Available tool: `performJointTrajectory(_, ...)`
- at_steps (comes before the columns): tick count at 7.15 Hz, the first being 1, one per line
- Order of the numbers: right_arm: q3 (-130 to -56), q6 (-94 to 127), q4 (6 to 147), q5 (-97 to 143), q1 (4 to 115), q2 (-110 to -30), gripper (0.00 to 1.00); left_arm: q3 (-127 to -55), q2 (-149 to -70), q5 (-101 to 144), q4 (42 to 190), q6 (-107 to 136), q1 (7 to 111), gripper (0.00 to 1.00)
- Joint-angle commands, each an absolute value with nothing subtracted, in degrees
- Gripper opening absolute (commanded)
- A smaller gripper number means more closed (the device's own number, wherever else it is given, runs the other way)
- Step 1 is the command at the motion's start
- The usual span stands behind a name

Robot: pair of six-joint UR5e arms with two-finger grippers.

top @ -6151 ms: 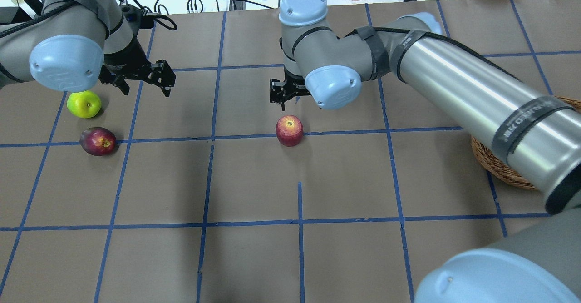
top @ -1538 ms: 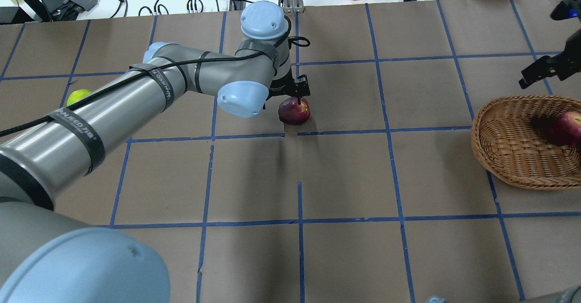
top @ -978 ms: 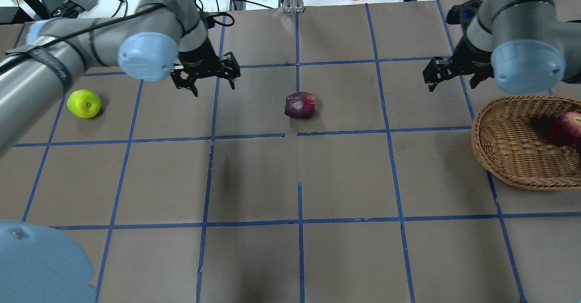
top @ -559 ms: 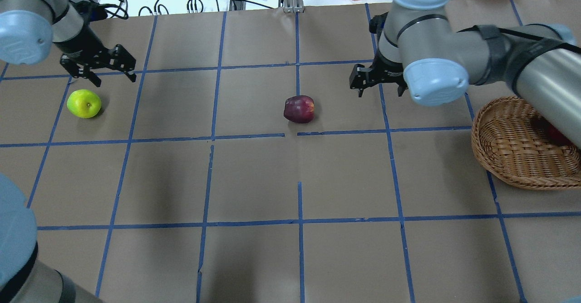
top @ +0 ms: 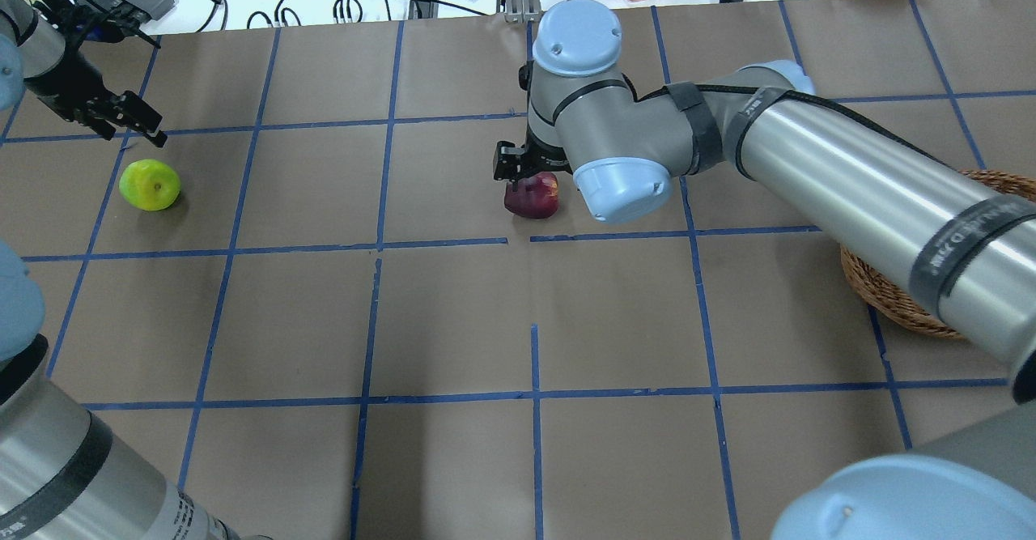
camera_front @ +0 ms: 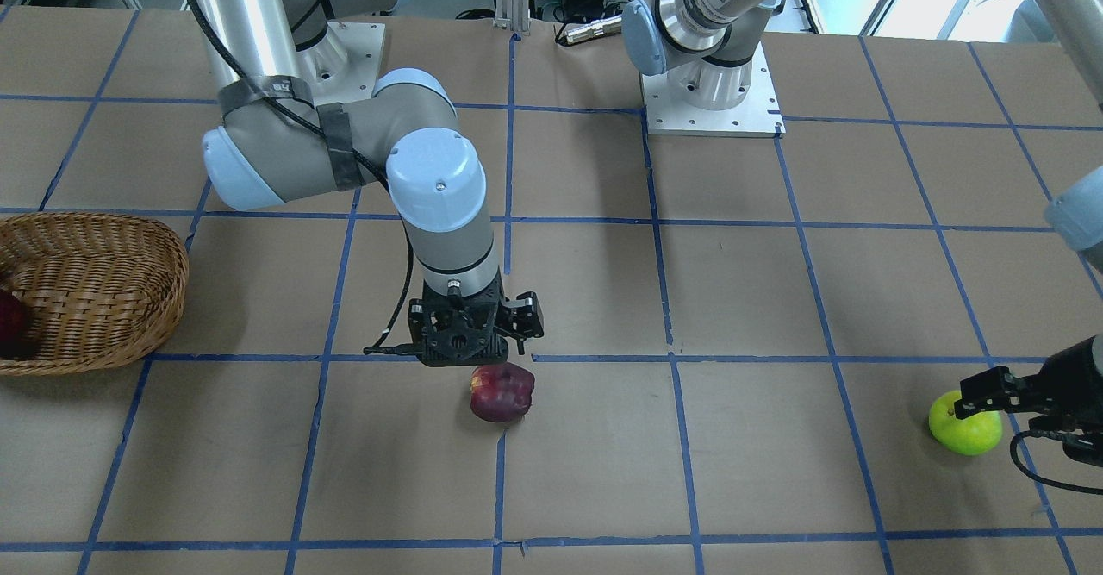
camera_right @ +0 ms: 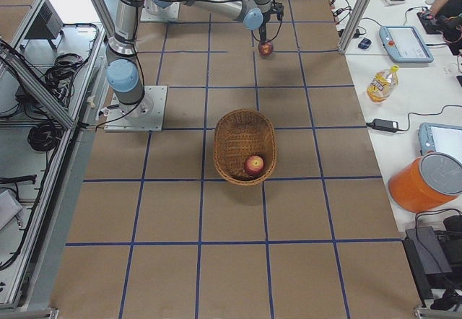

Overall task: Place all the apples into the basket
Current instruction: 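Grasp dark red apple with right gripper while left grasps green apple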

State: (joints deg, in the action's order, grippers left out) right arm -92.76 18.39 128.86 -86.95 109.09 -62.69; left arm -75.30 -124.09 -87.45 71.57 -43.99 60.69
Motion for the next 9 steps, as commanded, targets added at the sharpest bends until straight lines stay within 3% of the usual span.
performJointTrajectory(1,-91.41,18.64,132.01,-87.36,110.21,-59.33,1.0,-73.05,-127.95,-86.4,71.46,-47.37,59.24,1.0)
performJointTrajectory(7,-90.44,17.05,138.95,-90.26,110.21,-53.09,0.99,-74.09,-132.01,-84.2,71.19,-47.55,56.78,1.0)
performJointTrajectory(8,-90.35,16.88,138.26,-90.44,110.13,-53.35,0.63,-74.09,-132.01,-84.2,71.28,-47.46,56.78,1.0)
performJointTrajectory(9,-90.18,16.53,137.56,-90.53,109.69,-53.87,0.48,-74.09,-132.1,-84.29,71.19,-47.46,56.78,1.0)
